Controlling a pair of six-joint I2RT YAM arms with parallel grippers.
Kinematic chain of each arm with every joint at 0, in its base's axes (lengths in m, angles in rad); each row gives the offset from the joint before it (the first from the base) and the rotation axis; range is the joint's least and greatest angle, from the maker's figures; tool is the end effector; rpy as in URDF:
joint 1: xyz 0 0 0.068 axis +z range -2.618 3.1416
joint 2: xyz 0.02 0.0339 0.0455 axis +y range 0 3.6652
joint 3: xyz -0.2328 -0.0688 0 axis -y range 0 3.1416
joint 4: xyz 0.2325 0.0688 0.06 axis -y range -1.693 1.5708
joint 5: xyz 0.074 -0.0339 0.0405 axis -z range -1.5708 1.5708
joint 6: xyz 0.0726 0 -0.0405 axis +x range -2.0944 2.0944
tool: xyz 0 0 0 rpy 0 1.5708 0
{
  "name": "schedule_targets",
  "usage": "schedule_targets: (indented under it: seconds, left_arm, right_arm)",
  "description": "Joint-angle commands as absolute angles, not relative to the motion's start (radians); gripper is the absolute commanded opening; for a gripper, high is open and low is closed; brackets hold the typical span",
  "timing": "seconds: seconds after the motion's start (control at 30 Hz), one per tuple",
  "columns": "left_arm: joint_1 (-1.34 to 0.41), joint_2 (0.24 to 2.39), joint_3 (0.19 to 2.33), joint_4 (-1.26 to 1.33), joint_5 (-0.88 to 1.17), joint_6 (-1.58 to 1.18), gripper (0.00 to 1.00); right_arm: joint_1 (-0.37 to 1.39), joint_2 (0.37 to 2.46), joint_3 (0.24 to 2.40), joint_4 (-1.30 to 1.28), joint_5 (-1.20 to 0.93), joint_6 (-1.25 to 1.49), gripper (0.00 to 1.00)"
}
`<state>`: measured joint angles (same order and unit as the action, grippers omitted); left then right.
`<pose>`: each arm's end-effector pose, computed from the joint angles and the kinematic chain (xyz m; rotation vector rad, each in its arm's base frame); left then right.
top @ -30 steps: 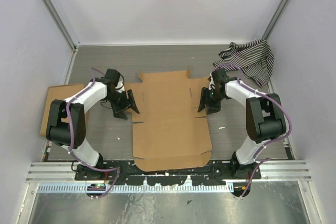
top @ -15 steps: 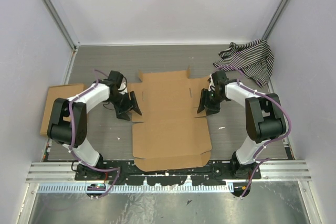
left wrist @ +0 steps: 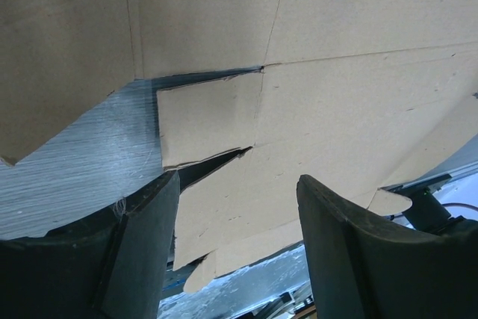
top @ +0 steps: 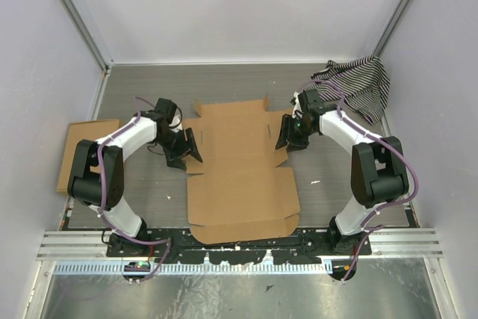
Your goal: Fold the paper box
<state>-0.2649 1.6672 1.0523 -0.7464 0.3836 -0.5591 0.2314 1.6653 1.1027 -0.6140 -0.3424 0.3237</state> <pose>0.2789 -0.1038 0.1219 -0.3832 3.0085 -0.6672 0.3111 0.0983 0.1405 0.0325 2.7936 0.6170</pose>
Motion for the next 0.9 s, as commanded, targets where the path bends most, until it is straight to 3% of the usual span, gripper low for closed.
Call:
schedule_targets:
  seconds: [0.0,0.3,0.87]
  left_arm:
    - [-0.27,1.667,1.083,-0.788,0.372,-0.541,0.7]
    - [-0.269,1.688,1.082,-0.807,0.305,-0.515,0.71]
    - [-0.279,1.808,1.103,-0.729,0.364,-0.518,0.69]
  right_arm:
    - [0.236,1.625,1.146,-0.628,-0.339,0.333,0.49]
    - [0.236,1.665,1.107,-0.618,-0.205,0.347,0.6]
    - [0.243,1.766,1.086,-0.584,-0.356,0.307,0.56]
